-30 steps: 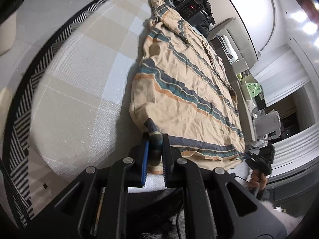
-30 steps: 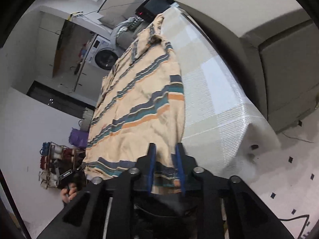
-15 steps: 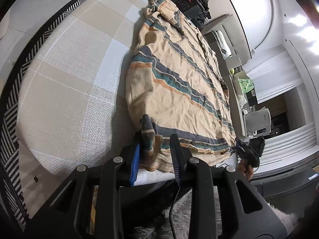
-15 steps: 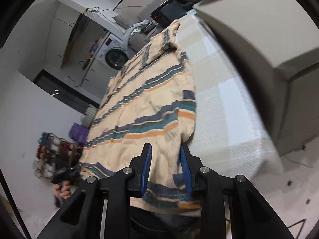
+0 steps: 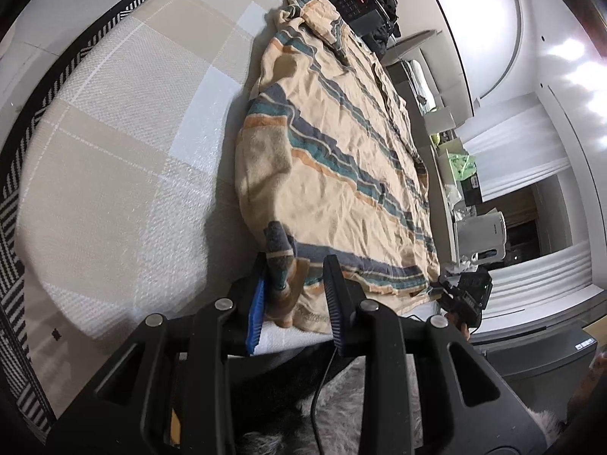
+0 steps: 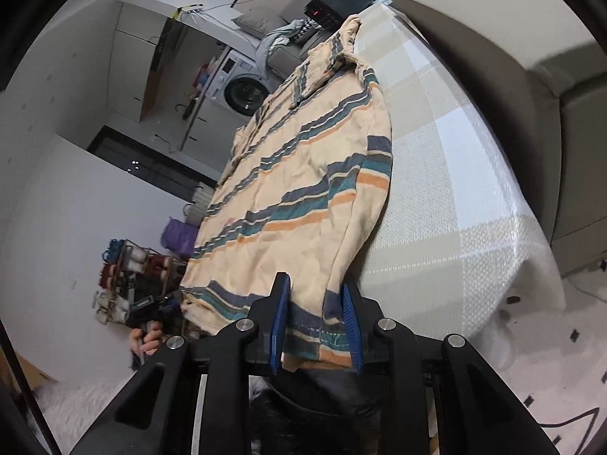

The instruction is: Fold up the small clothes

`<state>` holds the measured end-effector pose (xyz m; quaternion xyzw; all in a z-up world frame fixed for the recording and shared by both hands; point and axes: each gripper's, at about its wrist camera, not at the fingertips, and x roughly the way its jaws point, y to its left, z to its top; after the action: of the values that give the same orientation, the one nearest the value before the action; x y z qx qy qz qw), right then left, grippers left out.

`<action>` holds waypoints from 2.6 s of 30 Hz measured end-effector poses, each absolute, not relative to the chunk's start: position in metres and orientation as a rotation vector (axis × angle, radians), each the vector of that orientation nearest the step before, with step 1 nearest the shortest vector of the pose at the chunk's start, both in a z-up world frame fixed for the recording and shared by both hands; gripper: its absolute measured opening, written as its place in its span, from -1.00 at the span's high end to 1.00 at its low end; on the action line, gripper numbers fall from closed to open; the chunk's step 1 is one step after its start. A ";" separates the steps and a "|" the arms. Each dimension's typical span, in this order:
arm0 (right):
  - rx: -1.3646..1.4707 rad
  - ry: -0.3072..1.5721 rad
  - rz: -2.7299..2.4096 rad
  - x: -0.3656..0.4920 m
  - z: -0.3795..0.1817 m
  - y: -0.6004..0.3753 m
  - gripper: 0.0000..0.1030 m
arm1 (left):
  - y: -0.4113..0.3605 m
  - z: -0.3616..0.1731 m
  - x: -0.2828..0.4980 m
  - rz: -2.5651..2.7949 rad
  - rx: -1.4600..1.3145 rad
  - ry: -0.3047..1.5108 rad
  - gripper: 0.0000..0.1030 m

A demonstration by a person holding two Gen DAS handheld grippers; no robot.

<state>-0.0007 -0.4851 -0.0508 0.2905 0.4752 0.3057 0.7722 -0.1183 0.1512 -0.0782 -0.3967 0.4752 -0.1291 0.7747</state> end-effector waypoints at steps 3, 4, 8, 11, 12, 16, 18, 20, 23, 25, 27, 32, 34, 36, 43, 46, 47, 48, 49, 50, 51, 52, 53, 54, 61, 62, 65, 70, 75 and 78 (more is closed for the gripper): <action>0.607 1.037 0.629 -0.002 -0.047 -0.482 0.47 | 0.149 -0.078 -0.116 -0.275 -0.848 1.012 0.53; 0.596 1.045 0.612 -0.003 -0.046 -0.480 0.53 | 0.147 -0.077 -0.116 -0.269 -0.835 1.011 0.54; 0.420 1.053 0.490 -0.009 -0.033 -0.462 0.77 | 0.143 -0.073 -0.118 -0.242 -0.785 1.007 0.60; 0.359 1.043 0.434 -0.015 -0.029 -0.455 0.83 | 0.144 -0.072 -0.118 -0.222 -0.789 1.000 0.69; 0.371 1.027 0.423 -0.016 -0.027 -0.455 0.85 | 0.144 -0.071 -0.118 -0.214 -0.781 0.992 0.74; 0.495 0.933 0.430 -0.014 -0.012 -0.466 0.87 | 0.149 -0.053 -0.123 -0.192 -0.772 0.916 0.85; 0.571 0.891 0.443 -0.013 -0.005 -0.474 0.87 | 0.152 -0.037 -0.124 -0.205 -0.764 0.857 0.86; 0.675 0.802 0.487 -0.012 0.005 -0.481 0.87 | 0.154 -0.021 -0.124 -0.218 -0.756 0.802 0.86; 0.731 0.732 0.488 -0.008 0.020 -0.483 0.87 | 0.159 0.002 -0.122 -0.237 -0.765 0.720 0.87; 0.735 0.698 0.484 -0.004 0.029 -0.479 0.87 | 0.164 0.012 -0.119 -0.236 -0.766 0.686 0.87; 0.740 0.648 0.478 0.000 0.040 -0.473 0.87 | 0.170 0.021 -0.115 -0.227 -0.765 0.662 0.87; 0.748 0.558 0.453 0.016 0.063 -0.458 0.87 | 0.182 0.046 -0.098 -0.219 -0.742 0.605 0.87; 0.760 0.520 0.432 0.024 0.072 -0.453 0.87 | 0.187 0.055 -0.091 -0.211 -0.729 0.593 0.87; 0.773 0.488 0.417 0.029 0.080 -0.452 0.87 | 0.193 0.064 -0.080 -0.207 -0.727 0.574 0.87; 0.794 0.400 0.339 0.063 0.105 -0.445 0.87 | 0.208 0.097 -0.035 -0.211 -0.721 0.492 0.87; 0.796 0.386 0.321 0.084 0.111 -0.440 0.87 | 0.209 0.109 -0.013 -0.214 -0.708 0.471 0.87; 0.791 0.386 0.313 0.092 0.112 -0.438 0.87 | 0.211 0.112 -0.002 -0.218 -0.712 0.463 0.87; 0.797 0.385 0.301 0.099 0.112 -0.436 0.87 | 0.213 0.113 0.009 -0.217 -0.719 0.461 0.87; 0.806 0.384 0.297 0.105 0.111 -0.436 0.87 | 0.214 0.114 0.017 -0.216 -0.726 0.460 0.87; 0.813 0.384 0.291 0.115 0.111 -0.434 0.87 | 0.217 0.114 0.030 -0.213 -0.736 0.462 0.87; 0.817 0.384 0.281 0.121 0.110 -0.434 0.87 | 0.218 0.114 0.039 -0.211 -0.738 0.466 0.87; 0.820 0.385 0.272 0.129 0.109 -0.433 0.87 | 0.219 0.114 0.048 -0.208 -0.741 0.468 0.88; 0.826 0.385 0.257 0.139 0.108 -0.433 0.87 | 0.221 0.113 0.061 -0.205 -0.742 0.474 0.88; 0.829 0.386 0.247 0.146 0.107 -0.433 0.87 | 0.223 0.112 0.072 -0.202 -0.742 0.479 0.88; 0.800 0.389 0.164 0.209 0.104 -0.423 0.87 | 0.234 0.099 0.153 -0.184 -0.751 0.500 0.88; 0.805 0.393 0.155 0.220 0.102 -0.423 0.87 | 0.236 0.097 0.169 -0.182 -0.753 0.505 0.88; 0.798 0.419 0.133 0.253 0.098 -0.417 0.87 | 0.241 0.091 0.205 -0.173 -0.755 0.515 0.88; 0.765 0.444 0.116 0.301 0.095 -0.403 0.87 | 0.252 0.074 0.259 -0.143 -0.771 0.539 0.88; 0.740 0.474 0.091 0.351 0.087 -0.395 0.87 | 0.273 0.047 0.311 -0.095 -0.819 0.566 0.88; 0.731 0.513 0.069 0.377 0.075 -0.394 0.87 | 0.289 0.029 0.346 -0.053 -0.837 0.585 0.91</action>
<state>0.3768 -0.3938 0.0750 0.3533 0.2478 0.0336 0.9015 0.3458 0.2889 0.0293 -0.4007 0.2797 -0.0253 0.8721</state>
